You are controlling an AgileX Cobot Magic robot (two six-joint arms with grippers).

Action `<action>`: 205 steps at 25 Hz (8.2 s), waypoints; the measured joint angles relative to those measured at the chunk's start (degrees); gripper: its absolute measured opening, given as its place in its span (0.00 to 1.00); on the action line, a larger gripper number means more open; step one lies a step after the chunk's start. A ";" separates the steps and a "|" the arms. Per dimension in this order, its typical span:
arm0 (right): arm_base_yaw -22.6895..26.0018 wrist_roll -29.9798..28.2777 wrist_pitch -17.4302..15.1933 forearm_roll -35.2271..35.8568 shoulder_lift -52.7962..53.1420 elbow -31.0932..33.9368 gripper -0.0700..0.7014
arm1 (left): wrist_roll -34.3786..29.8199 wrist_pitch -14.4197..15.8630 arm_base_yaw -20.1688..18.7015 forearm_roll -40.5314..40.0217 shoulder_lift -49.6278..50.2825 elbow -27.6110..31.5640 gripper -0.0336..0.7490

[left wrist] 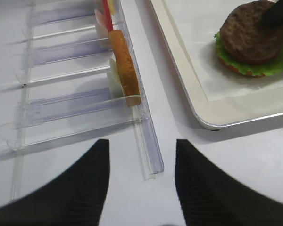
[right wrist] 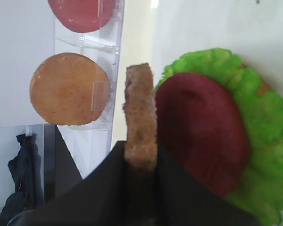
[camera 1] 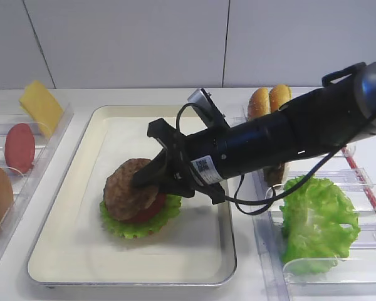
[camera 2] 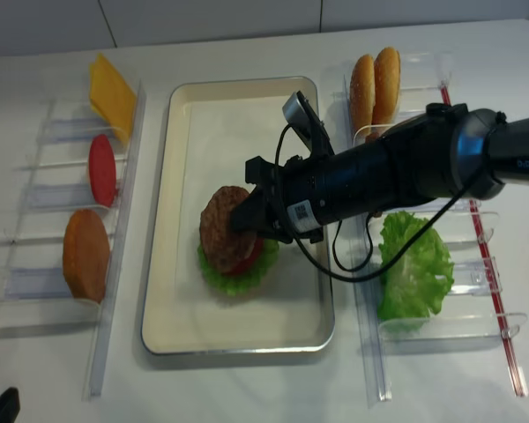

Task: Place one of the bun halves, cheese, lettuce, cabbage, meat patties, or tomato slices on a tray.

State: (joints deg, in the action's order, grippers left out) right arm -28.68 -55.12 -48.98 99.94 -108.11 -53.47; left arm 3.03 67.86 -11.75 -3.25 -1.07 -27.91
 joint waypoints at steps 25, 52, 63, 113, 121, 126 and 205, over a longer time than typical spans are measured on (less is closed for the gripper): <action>0.00 -0.08 2.36 0.00 -0.59 0.00 0.45 | 0.00 0.00 0.00 0.00 0.00 0.03 0.43; 2.13 3.84 1.30 -6.15 -0.03 -0.43 0.52 | 0.00 0.00 0.00 0.00 0.00 0.03 0.43; 2.13 13.44 5.65 -21.19 4.22 -3.18 0.52 | 0.00 0.00 0.00 0.00 0.00 0.03 0.43; 2.29 59.79 -23.78 -100.84 81.29 5.12 0.52 | 0.00 0.00 0.00 0.00 0.00 0.37 0.43; 13.90 54.67 -23.51 -101.11 94.80 16.74 0.52 | 0.00 0.00 0.00 0.00 0.00 0.37 0.43; 22.18 50.47 -19.65 -97.84 101.68 22.61 0.52 | 0.00 0.00 0.00 0.00 0.00 0.37 0.43; 35.29 44.80 -16.80 -92.32 108.98 26.39 0.52 | 0.00 0.00 0.00 0.11 0.00 0.37 0.43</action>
State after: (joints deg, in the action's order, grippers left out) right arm 6.61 -10.32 -65.77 7.62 0.87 -27.08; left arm 3.03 67.86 -11.75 -3.14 -1.07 -27.54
